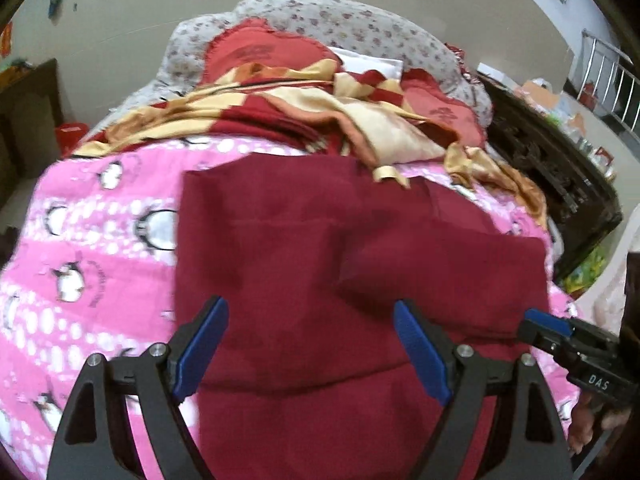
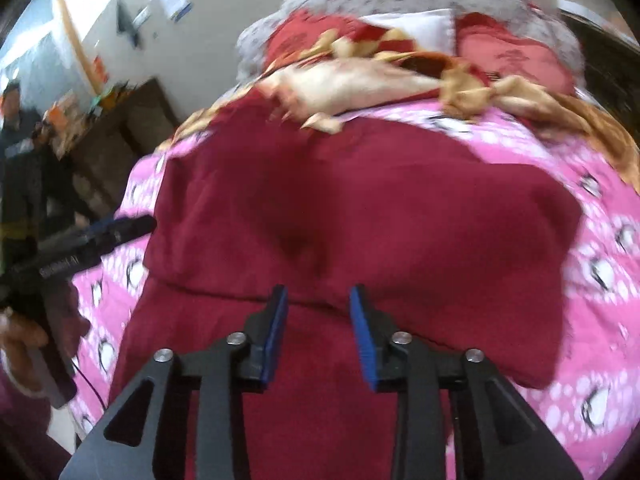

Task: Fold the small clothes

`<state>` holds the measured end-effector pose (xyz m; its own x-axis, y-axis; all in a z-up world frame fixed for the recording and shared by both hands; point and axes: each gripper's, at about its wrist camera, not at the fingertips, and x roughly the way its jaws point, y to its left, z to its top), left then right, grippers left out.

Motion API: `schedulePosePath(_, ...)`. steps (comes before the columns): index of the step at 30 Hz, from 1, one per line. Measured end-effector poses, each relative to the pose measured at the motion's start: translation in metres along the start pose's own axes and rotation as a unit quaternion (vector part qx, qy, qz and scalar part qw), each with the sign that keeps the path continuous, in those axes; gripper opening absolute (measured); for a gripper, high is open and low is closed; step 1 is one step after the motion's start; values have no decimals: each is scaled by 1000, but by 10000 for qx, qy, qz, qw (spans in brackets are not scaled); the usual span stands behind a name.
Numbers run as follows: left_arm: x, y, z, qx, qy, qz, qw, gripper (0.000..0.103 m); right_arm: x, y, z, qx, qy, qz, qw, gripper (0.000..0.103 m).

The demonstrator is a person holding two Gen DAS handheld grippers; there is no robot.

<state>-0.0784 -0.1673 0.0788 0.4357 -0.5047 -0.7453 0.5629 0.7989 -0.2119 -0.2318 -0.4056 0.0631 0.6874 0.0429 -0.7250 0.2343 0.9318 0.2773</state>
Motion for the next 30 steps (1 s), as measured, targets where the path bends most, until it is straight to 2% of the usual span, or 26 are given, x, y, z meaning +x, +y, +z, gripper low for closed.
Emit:
schedulePosePath(3,6,-6,2,-136,57,-248,9996,88,-18,-16,-3,203,-153,-59,9997,34)
schedulePosePath(9,26,-12,8,-94,-4,13,10000,90,-40,-38,-14,612,-344,-127,9975,35)
schedulePosePath(11,36,-18,12,-101,-28,-63,9999,88,-45,-46,-19,789,-366,-133,9961,36)
schedulePosePath(12,40,-19,12,-92,-25,-137,9999,83,-47,-50,-22,859,-380,-121,9955,36)
schedulePosePath(13,46,-23,12,-75,17,-183,9998,67,-48,-53,-24,924,-385,-109,9949,36)
schedulePosePath(14,54,-30,12,12,145,-166,9998,45,-49,-54,-26,958,-387,-107,9946,36)
schedulePosePath(17,76,-47,9,417,426,-124,9981,19,-50,-57,-29,1023,-418,-90,9938,36)
schedulePosePath(19,87,-51,8,485,632,-146,9967,14,-51,-56,-29,1051,-432,-80,9935,36)
schedulePosePath(22,78,-48,10,442,595,-89,9972,5,-54,-55,-28,1035,-484,-90,9934,36)
schedulePosePath(27,36,-28,9,316,217,-284,9989,0,-63,-57,-27,1079,-611,-102,9922,36)
schedulePosePath(30,28,-18,8,170,323,-412,9985,1,-61,-58,-28,1167,-605,-29,9913,36)
